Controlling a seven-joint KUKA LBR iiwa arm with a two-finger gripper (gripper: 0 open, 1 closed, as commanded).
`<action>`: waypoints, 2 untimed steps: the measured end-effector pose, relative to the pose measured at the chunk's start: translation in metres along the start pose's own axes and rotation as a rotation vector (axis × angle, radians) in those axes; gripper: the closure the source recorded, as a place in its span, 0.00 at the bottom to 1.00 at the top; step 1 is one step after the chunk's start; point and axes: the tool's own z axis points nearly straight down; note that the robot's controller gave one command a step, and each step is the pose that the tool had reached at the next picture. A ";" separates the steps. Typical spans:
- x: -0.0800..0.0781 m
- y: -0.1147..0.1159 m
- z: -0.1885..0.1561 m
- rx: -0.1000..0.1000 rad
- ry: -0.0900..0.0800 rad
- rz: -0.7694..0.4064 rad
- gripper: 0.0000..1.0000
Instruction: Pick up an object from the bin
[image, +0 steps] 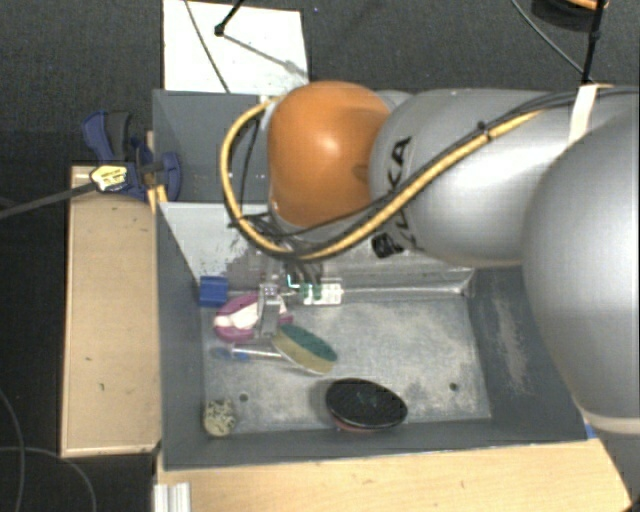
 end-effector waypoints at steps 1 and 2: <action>0.044 -0.062 0.079 0.005 0.004 -0.015 0.00; 0.010 -0.119 0.131 0.001 -0.002 0.051 0.00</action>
Offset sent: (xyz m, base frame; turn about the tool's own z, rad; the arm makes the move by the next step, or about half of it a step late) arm -0.0419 -0.0577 -0.0739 -0.0192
